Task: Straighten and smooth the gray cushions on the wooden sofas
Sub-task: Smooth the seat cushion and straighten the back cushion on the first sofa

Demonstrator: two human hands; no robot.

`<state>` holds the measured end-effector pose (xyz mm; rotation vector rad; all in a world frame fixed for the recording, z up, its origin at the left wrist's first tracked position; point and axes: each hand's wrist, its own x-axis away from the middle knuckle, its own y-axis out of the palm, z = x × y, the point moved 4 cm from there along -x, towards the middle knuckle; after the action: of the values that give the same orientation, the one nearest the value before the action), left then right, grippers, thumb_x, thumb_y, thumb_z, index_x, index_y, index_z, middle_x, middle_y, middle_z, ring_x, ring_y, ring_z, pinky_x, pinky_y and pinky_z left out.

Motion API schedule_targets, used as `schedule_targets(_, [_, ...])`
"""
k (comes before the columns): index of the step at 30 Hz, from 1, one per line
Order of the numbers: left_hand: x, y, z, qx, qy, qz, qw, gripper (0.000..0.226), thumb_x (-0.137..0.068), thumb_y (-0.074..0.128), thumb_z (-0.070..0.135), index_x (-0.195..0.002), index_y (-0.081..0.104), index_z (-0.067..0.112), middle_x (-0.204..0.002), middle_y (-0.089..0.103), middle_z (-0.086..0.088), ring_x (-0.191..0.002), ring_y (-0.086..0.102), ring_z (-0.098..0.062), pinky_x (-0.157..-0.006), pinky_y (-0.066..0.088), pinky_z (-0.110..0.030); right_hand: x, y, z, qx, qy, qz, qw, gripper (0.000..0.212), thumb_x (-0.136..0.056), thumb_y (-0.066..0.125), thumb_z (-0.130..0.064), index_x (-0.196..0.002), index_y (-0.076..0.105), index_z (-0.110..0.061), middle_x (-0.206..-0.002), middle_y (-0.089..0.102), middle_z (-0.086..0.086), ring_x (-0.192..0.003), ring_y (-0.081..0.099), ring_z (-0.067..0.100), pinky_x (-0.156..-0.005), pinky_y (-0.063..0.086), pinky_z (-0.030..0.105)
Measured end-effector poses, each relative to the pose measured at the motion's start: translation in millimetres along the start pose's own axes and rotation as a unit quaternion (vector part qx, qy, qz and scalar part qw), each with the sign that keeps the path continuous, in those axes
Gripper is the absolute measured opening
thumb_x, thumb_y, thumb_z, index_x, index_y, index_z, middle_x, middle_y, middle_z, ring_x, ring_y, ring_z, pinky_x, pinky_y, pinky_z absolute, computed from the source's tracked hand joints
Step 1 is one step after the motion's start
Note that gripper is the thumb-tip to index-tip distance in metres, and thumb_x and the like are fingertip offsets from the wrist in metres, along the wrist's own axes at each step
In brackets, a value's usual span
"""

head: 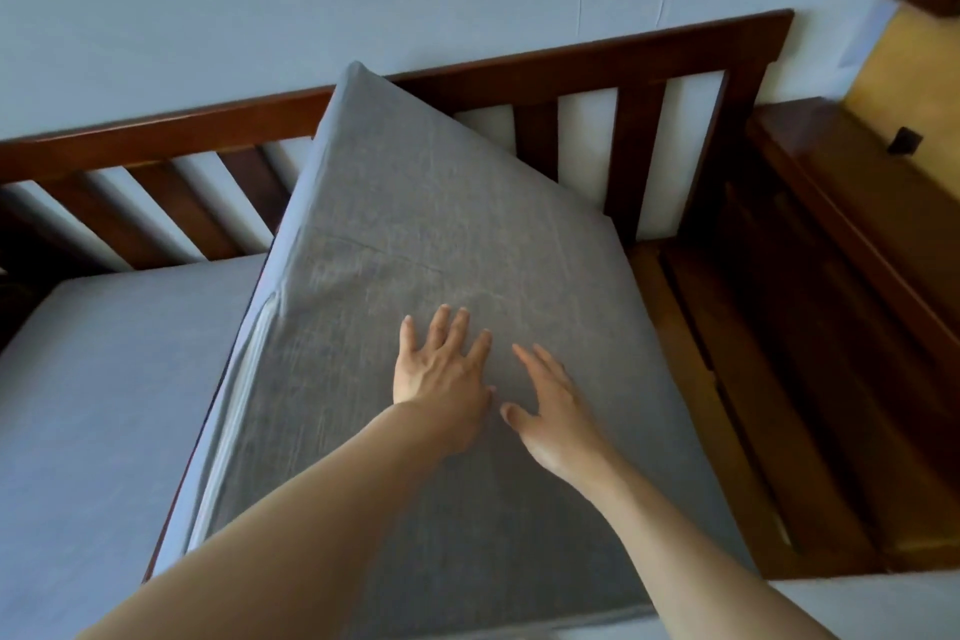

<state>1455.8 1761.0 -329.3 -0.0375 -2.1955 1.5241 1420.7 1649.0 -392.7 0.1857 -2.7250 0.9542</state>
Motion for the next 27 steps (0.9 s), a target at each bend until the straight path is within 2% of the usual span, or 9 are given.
schedule_targets(9, [-127,-47,-51,-0.02,-0.01,0.03,0.999,0.064,-0.1,0.032,0.044,-0.152,0.002,0.024,-0.16,-0.011,-0.007,-0.146,-0.015,-0.025,-0.114,-0.007,-0.054,-129,-40,-18,-0.039,-0.011,0.041,0.998,0.066,-0.097,0.052,-0.028,-0.152,0.016,-0.031,-0.161,0.003,-0.008,-0.147,0.004,0.01,-0.116,0.011,0.028])
schedule_targets(13, [-174,-59,-67,-0.004,-0.038,0.044,0.998,0.06,-0.101,0.032,0.039,-0.152,0.004,0.025,-0.16,-0.009,-0.006,-0.146,-0.014,-0.024,-0.114,-0.008,-0.053,-184,-50,-20,-0.068,-0.038,0.05,0.996,0.065,-0.096,0.054,-0.027,-0.151,0.02,-0.031,-0.16,0.006,-0.007,-0.147,0.005,0.009,-0.117,0.011,0.028])
schedule_targets(16, [-203,-66,-77,0.001,-0.058,0.04,0.997,0.059,-0.101,0.03,0.035,-0.152,0.003,0.025,-0.16,-0.01,-0.006,-0.146,-0.015,-0.023,-0.114,-0.009,-0.052,-229,-53,-21,-0.1,-0.057,0.064,0.991,0.065,-0.093,0.058,-0.028,-0.149,0.026,-0.033,-0.16,0.01,-0.003,-0.146,0.009,0.01,-0.118,0.014,0.031])
schedule_targets(18, [-220,-74,-87,0.002,-0.087,0.041,0.995,0.061,-0.1,0.032,0.035,-0.152,0.002,0.025,-0.16,-0.011,-0.005,-0.146,-0.015,-0.023,-0.113,-0.009,-0.053,-258,-56,-29,-0.101,-0.065,0.035,0.992,0.067,-0.091,0.06,-0.036,-0.148,0.024,-0.039,-0.16,0.006,-0.003,-0.147,0.007,0.013,-0.119,0.014,0.038])
schedule_targets(21, [-249,-106,-109,-0.002,-0.135,0.094,0.986,0.065,-0.098,0.038,0.034,-0.151,0.002,0.025,-0.16,-0.01,-0.004,-0.146,-0.013,-0.023,-0.113,-0.008,-0.054,-305,-79,-57,-0.119,-0.1,0.016,0.988,0.068,-0.09,0.058,-0.044,-0.146,0.02,-0.047,-0.16,-0.002,-0.005,-0.147,0.002,0.015,-0.118,0.013,0.05])
schedule_targets(22, [-258,-121,-117,-0.003,-0.151,0.128,0.98,0.064,-0.098,0.038,0.033,-0.151,0.003,0.025,-0.16,-0.009,-0.004,-0.146,-0.012,-0.023,-0.114,-0.007,-0.054,-321,-96,-71,-0.139,-0.122,0.038,0.982,0.067,-0.09,0.058,-0.045,-0.146,0.022,-0.047,-0.16,-0.001,-0.004,-0.147,0.003,0.015,-0.117,0.013,0.052])
schedule_targets(24, [-276,-157,-133,-0.006,-0.172,0.215,0.961,0.062,-0.098,0.038,0.033,-0.151,0.007,0.026,-0.16,-0.006,-0.002,-0.147,-0.01,-0.022,-0.114,-0.005,-0.054,-350,-136,-101,-0.203,-0.17,0.143,0.954,0.062,-0.09,0.059,-0.042,-0.145,0.029,-0.042,-0.159,0.009,-0.002,-0.145,0.011,0.014,-0.117,0.015,0.053])
schedule_targets(27, [-292,-178,-149,-0.013,-0.187,0.342,0.921,0.062,-0.096,0.043,0.035,-0.149,0.014,0.025,-0.16,-0.003,0.0,-0.146,-0.01,-0.02,-0.114,-0.004,-0.053,-374,-158,-106,-0.31,-0.201,0.303,0.879,0.05,-0.091,0.055,-0.041,-0.139,0.042,-0.036,-0.155,0.022,-0.004,-0.136,0.022,0.001,-0.118,0.013,0.052])
